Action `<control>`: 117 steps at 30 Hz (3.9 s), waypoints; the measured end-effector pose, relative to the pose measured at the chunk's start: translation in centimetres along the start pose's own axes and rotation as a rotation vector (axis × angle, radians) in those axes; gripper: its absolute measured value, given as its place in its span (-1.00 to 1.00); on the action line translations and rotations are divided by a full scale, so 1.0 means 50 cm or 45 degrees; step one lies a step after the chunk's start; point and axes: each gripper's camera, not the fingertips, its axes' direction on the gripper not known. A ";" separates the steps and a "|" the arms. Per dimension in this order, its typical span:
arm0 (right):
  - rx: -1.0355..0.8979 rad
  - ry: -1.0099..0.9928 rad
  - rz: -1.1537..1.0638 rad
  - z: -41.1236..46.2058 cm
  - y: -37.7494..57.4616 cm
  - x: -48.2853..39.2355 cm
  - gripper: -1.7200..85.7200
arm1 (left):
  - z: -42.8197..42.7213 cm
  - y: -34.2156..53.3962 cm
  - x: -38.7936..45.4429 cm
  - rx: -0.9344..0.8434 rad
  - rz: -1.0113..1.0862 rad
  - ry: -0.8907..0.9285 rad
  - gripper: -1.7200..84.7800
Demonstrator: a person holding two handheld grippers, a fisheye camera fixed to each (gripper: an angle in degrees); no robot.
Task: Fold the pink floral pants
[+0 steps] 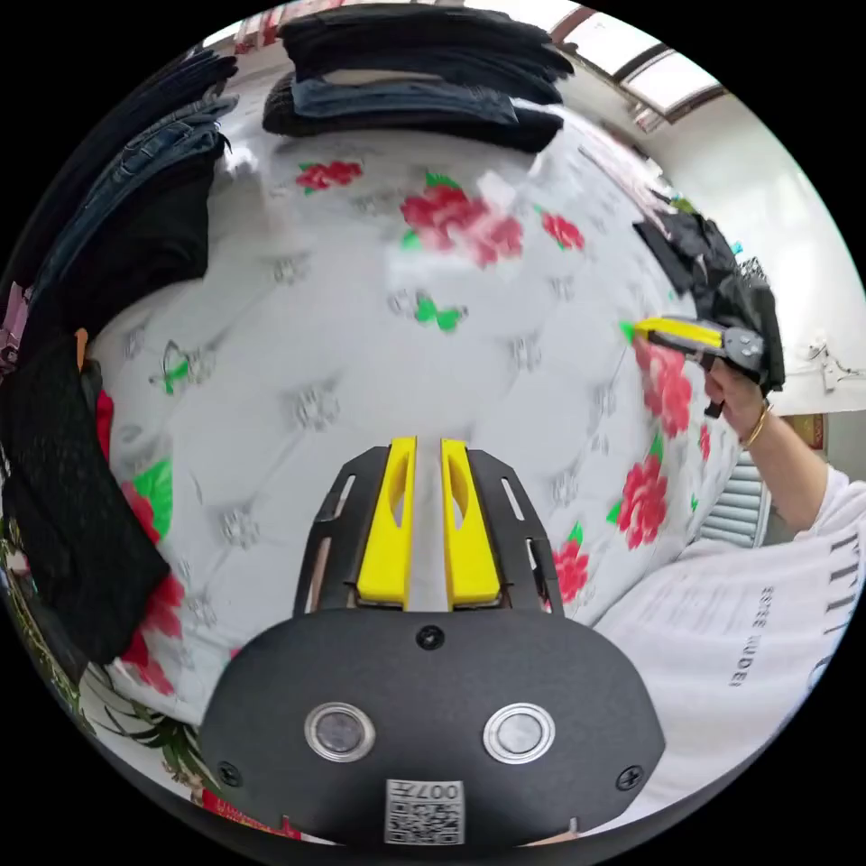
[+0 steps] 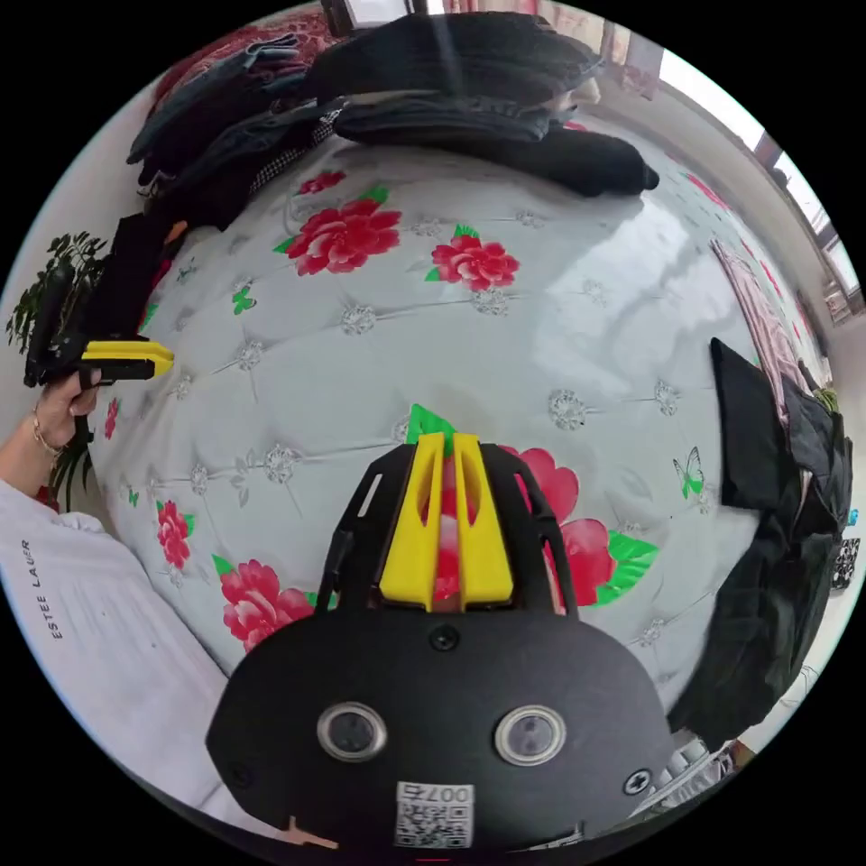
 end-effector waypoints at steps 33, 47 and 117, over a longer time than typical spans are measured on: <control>0.388 0.413 0.800 -0.113 -0.237 0.700 -0.78 | 0.119 -0.024 0.106 -0.253 0.100 -0.212 -0.82; 0.283 0.139 0.829 -0.120 -0.157 0.799 -0.96 | 0.063 0.044 0.062 -0.272 0.033 -0.182 -0.82; 0.025 0.180 0.760 -0.151 0.089 0.157 -0.90 | -0.755 0.646 -0.095 0.604 -0.486 0.080 -0.97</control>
